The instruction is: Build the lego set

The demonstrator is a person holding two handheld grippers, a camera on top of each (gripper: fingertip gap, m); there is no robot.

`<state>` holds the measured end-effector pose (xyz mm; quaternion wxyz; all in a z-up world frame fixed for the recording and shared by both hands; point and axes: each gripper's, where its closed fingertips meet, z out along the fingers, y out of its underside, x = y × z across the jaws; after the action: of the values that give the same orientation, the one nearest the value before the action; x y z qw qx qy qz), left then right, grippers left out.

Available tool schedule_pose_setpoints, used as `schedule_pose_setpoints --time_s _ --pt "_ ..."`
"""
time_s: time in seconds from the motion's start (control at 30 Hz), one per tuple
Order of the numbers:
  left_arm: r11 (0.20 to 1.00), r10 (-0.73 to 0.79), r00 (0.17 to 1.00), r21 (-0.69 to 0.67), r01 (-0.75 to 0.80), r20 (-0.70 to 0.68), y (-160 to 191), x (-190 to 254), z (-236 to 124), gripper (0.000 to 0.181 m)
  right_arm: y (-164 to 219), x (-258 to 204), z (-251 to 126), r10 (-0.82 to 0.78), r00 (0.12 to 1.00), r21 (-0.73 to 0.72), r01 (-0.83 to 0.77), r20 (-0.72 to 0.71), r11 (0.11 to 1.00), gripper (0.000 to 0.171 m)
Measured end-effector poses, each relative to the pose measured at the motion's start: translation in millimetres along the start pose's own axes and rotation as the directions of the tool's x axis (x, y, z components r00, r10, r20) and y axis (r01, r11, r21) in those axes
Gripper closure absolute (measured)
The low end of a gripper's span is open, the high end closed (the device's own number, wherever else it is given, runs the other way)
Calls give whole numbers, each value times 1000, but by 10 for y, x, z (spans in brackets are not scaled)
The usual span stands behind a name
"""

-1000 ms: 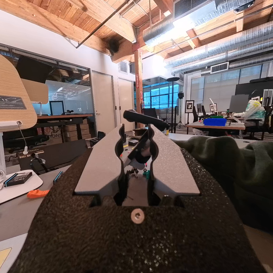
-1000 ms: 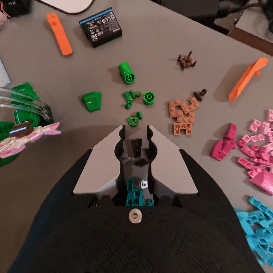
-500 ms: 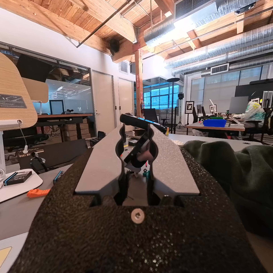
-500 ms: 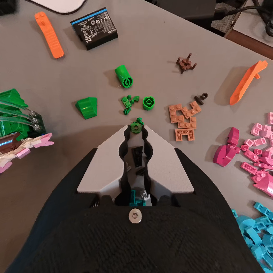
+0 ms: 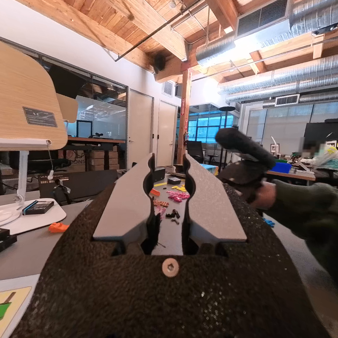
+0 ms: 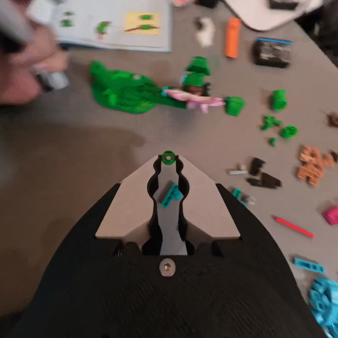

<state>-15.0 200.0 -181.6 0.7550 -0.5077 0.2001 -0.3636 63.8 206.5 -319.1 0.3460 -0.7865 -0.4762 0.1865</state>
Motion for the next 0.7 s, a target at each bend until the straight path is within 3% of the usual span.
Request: schedule_pose_setpoints --time_s 0.17,0.27,0.7 --pt "995 23 999 101 -25 24 -188 -31 -81 156 -1 -747 -15 -126 977 44 120 172 992 157" --pt "994 42 999 97 -43 21 -183 -11 -78 157 -25 -1013 54 -203 960 55 196 193 979 157" --pt "995 -22 998 99 16 56 -184 -145 -97 156 123 -1164 290 -224 954 -43 237 200 971 153"
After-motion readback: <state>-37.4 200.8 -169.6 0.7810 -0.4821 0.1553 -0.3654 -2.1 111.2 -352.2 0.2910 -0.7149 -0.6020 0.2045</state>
